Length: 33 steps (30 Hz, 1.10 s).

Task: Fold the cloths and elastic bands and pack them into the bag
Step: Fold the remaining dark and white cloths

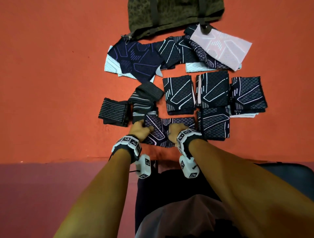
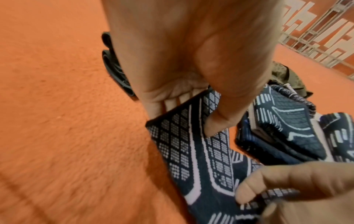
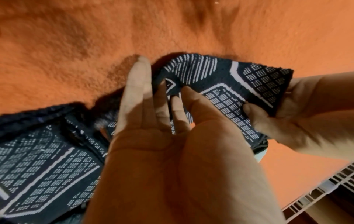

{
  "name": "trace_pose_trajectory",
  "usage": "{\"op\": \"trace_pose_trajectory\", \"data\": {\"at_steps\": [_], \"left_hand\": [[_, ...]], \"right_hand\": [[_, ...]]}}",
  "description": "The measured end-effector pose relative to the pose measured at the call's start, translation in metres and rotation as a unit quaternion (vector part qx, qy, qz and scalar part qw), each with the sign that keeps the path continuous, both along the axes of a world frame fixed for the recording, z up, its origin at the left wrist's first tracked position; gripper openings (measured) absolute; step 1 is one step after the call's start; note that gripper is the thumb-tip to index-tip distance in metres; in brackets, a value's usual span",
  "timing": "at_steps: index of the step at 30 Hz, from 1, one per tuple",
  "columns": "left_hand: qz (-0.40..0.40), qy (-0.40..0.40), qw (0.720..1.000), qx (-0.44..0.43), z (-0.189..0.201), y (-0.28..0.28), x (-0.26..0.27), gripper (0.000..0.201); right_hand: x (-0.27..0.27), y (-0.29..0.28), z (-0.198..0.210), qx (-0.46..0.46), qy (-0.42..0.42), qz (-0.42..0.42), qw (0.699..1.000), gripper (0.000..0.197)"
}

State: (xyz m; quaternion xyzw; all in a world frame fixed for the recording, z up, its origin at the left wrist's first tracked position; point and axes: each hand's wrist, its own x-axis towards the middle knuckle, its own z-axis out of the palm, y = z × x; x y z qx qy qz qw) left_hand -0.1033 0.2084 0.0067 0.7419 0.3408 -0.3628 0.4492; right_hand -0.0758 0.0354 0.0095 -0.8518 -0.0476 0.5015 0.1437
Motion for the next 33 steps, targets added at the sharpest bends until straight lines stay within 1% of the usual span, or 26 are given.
{"op": "trace_pose_trajectory", "data": {"at_steps": [1,2,4,7,9,10,11,12,14,15,17,22,26,27,28,29,31,33], "left_hand": [[0.019,-0.002,1.000,-0.009,-0.001,0.001,-0.003,0.015],[0.033,-0.009,0.999,-0.016,-0.003,0.002,-0.007,0.011],[0.050,-0.018,0.998,-0.022,-0.011,0.005,-0.014,0.016],[0.064,-0.016,0.997,-0.027,-0.017,0.007,-0.018,0.019],[0.070,-0.015,0.997,-0.020,-0.020,0.005,-0.019,0.030],[0.074,-0.019,0.997,-0.018,-0.019,0.003,-0.019,0.038],[0.077,-0.023,0.996,-0.022,-0.018,0.001,-0.018,0.042],[0.080,-0.029,0.996,-0.029,-0.014,-0.003,-0.018,0.037],[0.091,-0.039,0.994,-0.051,-0.008,-0.011,-0.016,0.016],[0.099,-0.042,0.992,-0.063,-0.005,-0.015,-0.014,0.010],[0.105,-0.046,0.989,-0.091,0.000,-0.026,-0.009,0.008],[0.074,-0.051,0.986,-0.140,0.002,-0.057,-0.002,0.010],[0.034,-0.041,0.989,-0.135,-0.003,-0.077,0.000,0.026],[0.020,-0.035,0.991,-0.126,-0.004,-0.082,0.000,0.023],[0.008,-0.031,0.993,-0.116,-0.006,-0.085,0.001,0.017],[-0.008,-0.029,0.994,-0.106,-0.007,-0.088,0.002,0.015],[-0.045,-0.023,0.994,-0.093,-0.009,-0.094,0.004,0.017],[-0.092,-0.018,0.993,-0.077,-0.010,-0.098,0.007,0.020]], "right_hand": [[0.002,0.000,-0.001,0.010,-0.011,-0.013,1.000,0.025],[0.004,0.001,-0.002,0.021,-0.019,-0.022,0.999,0.024],[0.003,0.002,-0.007,0.038,-0.028,-0.036,0.998,0.027],[-0.002,0.005,-0.013,0.049,-0.034,-0.030,0.998,0.034],[-0.006,0.006,-0.016,0.051,-0.049,-0.028,0.997,0.041],[-0.007,0.006,-0.017,0.054,-0.057,-0.030,0.996,0.042],[-0.008,0.006,-0.018,0.056,-0.064,-0.035,0.996,0.040],[-0.010,0.005,-0.018,0.062,-0.071,-0.042,0.995,0.036],[-0.011,0.002,-0.019,0.068,-0.087,-0.052,0.992,0.028],[-0.010,0.000,-0.019,0.067,-0.098,-0.054,0.991,0.027],[-0.008,-0.006,-0.018,0.062,-0.116,-0.055,0.990,0.028],[-0.004,-0.022,-0.015,0.037,-0.115,-0.062,0.991,0.029],[-0.001,-0.042,-0.017,0.062,-0.094,-0.134,0.985,0.030],[0.000,-0.048,-0.017,0.067,-0.087,-0.157,0.981,0.035],[0.002,-0.052,-0.016,0.071,-0.080,-0.176,0.978,0.042],[0.003,-0.056,-0.014,0.075,-0.072,-0.189,0.977,0.051],[0.005,-0.060,-0.013,0.083,-0.060,-0.195,0.975,0.066],[0.006,-0.060,-0.011,0.085,-0.058,-0.196,0.975,0.074]]}}
